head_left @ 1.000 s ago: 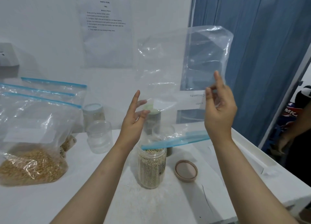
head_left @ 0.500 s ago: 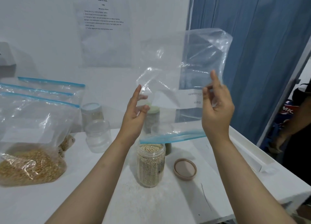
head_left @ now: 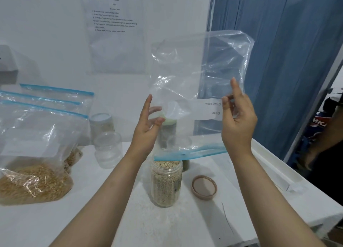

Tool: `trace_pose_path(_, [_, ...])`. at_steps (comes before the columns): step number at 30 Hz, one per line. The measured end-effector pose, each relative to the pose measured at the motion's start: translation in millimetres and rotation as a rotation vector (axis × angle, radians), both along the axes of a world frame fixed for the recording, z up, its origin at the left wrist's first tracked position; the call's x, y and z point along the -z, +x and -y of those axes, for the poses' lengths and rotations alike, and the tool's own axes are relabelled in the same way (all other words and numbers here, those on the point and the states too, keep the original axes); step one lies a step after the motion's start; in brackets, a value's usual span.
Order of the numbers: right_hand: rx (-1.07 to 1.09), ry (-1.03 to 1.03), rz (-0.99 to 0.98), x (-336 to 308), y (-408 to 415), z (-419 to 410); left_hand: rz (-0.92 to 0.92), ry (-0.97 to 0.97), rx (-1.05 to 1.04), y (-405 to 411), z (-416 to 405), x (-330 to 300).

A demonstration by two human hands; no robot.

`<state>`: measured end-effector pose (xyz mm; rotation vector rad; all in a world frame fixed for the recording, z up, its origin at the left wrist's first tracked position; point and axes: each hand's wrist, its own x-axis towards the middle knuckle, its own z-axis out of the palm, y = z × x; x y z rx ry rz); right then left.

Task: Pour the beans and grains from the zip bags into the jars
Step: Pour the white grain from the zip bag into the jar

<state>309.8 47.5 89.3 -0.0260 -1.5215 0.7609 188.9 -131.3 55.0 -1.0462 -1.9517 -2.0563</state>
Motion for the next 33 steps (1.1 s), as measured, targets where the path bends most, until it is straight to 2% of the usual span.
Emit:
trace_pose_path(12, [0.016, -0.025, -0.002, -4.0, -1.7, -5.1, 0.017, -0.015, 0.051, 3.8, 5.8, 6.0])
trace_pose_path(23, [0.035, -0.074, 0.012, 4.3, -2.1, -6.7, 0.044, -0.148, 0.145, -0.5, 27.4, 27.2])
trace_pose_path(28, [0.044, -0.115, 0.003, 11.0, 0.2, -9.0, -0.001, -0.292, 0.104, 6.2, 36.7, 36.7])
trace_pose_path(33, [0.024, -0.09, 0.031, 9.4, -0.2, -4.6, -0.063, -0.298, 0.016, 5.8, 31.2, 43.7])
